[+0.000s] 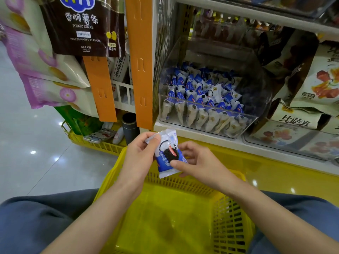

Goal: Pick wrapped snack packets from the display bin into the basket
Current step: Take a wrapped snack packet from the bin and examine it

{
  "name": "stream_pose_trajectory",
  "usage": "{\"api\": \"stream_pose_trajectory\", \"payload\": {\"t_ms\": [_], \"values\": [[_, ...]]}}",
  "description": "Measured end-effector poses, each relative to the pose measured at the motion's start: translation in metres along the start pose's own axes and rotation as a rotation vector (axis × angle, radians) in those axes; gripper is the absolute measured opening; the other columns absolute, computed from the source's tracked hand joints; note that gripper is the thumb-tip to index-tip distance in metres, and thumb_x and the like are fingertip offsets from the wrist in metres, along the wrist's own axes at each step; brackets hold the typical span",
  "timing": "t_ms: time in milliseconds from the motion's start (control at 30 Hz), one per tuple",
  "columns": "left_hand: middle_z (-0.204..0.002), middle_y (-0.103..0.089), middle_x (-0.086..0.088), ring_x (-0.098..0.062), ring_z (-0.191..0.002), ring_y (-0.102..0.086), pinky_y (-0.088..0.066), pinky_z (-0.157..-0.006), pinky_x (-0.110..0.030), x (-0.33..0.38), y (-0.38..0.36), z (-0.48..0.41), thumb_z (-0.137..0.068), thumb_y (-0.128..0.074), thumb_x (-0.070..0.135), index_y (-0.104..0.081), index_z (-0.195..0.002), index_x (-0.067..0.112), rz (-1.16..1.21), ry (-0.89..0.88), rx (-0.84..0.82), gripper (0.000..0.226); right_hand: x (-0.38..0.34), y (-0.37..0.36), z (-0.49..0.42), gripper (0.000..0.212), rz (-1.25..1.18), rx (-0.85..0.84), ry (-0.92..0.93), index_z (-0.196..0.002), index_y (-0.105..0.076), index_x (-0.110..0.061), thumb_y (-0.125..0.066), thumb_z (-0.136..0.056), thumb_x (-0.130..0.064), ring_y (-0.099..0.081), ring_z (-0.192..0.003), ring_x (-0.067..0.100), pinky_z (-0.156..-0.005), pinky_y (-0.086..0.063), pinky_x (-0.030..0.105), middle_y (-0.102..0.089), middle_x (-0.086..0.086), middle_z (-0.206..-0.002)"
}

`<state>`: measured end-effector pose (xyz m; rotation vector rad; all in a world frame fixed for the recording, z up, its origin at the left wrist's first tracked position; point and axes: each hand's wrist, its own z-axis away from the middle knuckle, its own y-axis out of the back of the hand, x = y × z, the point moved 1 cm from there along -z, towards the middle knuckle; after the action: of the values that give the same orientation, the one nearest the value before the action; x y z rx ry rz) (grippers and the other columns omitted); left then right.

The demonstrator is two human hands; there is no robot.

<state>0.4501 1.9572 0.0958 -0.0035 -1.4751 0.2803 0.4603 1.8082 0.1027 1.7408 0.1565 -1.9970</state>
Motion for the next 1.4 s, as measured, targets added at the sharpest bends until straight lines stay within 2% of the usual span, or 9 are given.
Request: {"api": "stream_pose_trajectory", "payload": {"t_ms": [100,200,300,400,500,633,867,1233,1400], "values": [[-0.09,-0.066,0.003,-0.007,-0.083,-0.063,-0.05,-0.072,-0.022,-0.002,0.003,-0.003,-0.091,-0.055,0.021,-0.059,-0.098,0.016,-0.045,0.019,0.076,0.009,-0.002,0.0,0.0,0.023,0.078,0.166,0.1,-0.086,-0.058,-0.03,-0.072,-0.078,-0.013,-0.063,-0.074,0.007,-0.06,-0.054,0.022,-0.067,-0.005,-0.086],[-0.104,-0.064,-0.005,-0.017,-0.092,-0.065,-0.052,-0.074,-0.028,-0.004,0.002,-0.002,-0.092,-0.052,0.031,-0.055,-0.103,0.017,-0.012,0.176,0.029,0.019,-0.004,0.006,0.003,0.022,0.476,0.39,0.269,-0.093,-0.059,-0.027,-0.071,-0.078,-0.016,-0.056,-0.077,0.0,-0.062,-0.043,0.011,-0.062,-0.015,-0.084],[-0.103,-0.068,-0.009,-0.022,-0.092,-0.067,-0.054,-0.077,-0.034,-0.004,-0.004,0.004,-0.088,-0.045,0.045,-0.059,-0.109,0.012,0.113,0.265,-0.154,0.041,-0.004,0.004,0.009,0.034,0.94,0.425,0.391,-0.104,-0.06,-0.021,-0.074,-0.073,-0.019,-0.058,-0.081,0.007,-0.059,-0.045,0.023,-0.059,-0.007,-0.093],[-0.104,-0.07,-0.01,-0.018,-0.09,-0.069,-0.056,-0.079,-0.034,-0.003,-0.006,0.008,-0.083,-0.056,0.034,-0.058,-0.113,0.009,0.167,0.212,-0.161,0.04,-0.004,-0.001,0.01,0.041,1.146,0.413,0.578,-0.1,-0.065,-0.014,-0.082,-0.064,-0.023,-0.063,-0.077,0.02,-0.055,-0.047,0.023,-0.062,0.002,-0.088],[-0.109,-0.069,-0.008,-0.018,-0.094,-0.068,-0.057,-0.07,-0.026,-0.003,-0.004,0.005,-0.093,-0.051,0.013,-0.055,-0.121,0.011,0.143,0.161,-0.055,0.029,0.0,-0.005,0.009,0.046,1.091,0.286,0.61,-0.111,-0.062,-0.013,-0.076,-0.073,-0.033,-0.061,-0.09,0.022,-0.073,-0.05,0.028,-0.061,0.006,-0.103],[-0.111,-0.066,-0.012,-0.019,-0.093,-0.066,-0.057,-0.07,-0.028,-0.003,-0.004,0.003,-0.092,-0.05,0.004,-0.055,-0.123,0.012,0.016,0.121,-0.021,0.032,0.002,-0.008,0.007,0.05,0.723,0.269,0.414,-0.125,-0.049,-0.018,-0.057,-0.084,-0.047,-0.049,-0.111,0.01,-0.092,-0.039,0.02,-0.051,-0.004,-0.117],[-0.106,-0.067,-0.009,-0.018,-0.097,-0.066,-0.057,-0.068,-0.027,-0.007,-0.008,0.008,-0.091,-0.055,0.01,-0.058,-0.112,0.016,-0.011,0.11,-0.084,0.023,0.002,-0.004,0.004,0.046,0.585,0.349,0.336,-0.123,-0.053,-0.022,-0.065,-0.082,-0.04,-0.057,-0.1,0.003,-0.086,-0.05,0.025,-0.059,-0.01,-0.116],[-0.094,-0.067,0.002,-0.01,-0.081,-0.069,-0.056,-0.062,-0.024,-0.005,-0.004,0.013,-0.086,-0.062,0.018,-0.057,-0.101,0.017,-0.038,0.007,-0.084,0.016,-0.001,0.001,-0.002,0.034,0.297,0.258,0.315,-0.117,-0.064,-0.02,-0.067,-0.084,-0.018,-0.06,-0.093,-0.014,-0.078,-0.046,0.005,-0.066,-0.02,-0.103],[-0.078,-0.068,0.014,-0.006,-0.076,-0.069,-0.057,-0.062,-0.024,-0.006,-0.005,0.014,-0.087,-0.061,0.013,-0.054,-0.098,0.013,-0.068,0.019,-0.087,0.013,-0.005,-0.002,0.004,0.033,0.654,0.333,0.457,-0.12,-0.063,-0.011,-0.061,-0.088,-0.017,-0.067,-0.098,0.011,-0.083,-0.054,0.028,-0.068,0.002,-0.113]]}}
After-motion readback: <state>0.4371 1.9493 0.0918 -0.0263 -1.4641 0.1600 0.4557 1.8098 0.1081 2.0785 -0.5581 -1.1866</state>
